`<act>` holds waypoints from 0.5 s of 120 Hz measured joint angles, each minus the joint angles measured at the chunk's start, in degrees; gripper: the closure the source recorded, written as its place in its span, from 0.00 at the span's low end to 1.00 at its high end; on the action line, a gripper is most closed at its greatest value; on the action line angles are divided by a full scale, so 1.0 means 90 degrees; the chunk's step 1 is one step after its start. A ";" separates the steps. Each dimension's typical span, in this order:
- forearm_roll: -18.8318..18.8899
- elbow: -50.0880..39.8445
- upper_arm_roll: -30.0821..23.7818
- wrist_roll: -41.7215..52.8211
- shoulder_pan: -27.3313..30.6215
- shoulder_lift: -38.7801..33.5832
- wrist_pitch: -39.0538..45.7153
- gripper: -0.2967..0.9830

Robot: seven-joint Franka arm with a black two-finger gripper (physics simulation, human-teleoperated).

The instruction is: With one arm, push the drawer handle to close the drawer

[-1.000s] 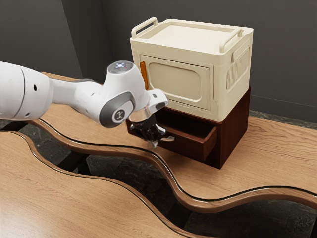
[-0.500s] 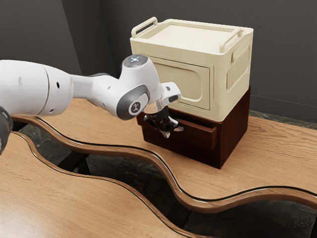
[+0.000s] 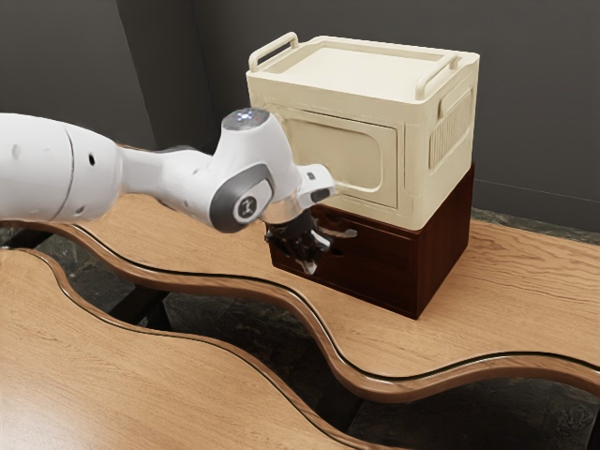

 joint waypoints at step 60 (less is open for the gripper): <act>0.0644 0.0095 0.0187 0.0393 0.0718 -0.2616 -0.3380 0.29</act>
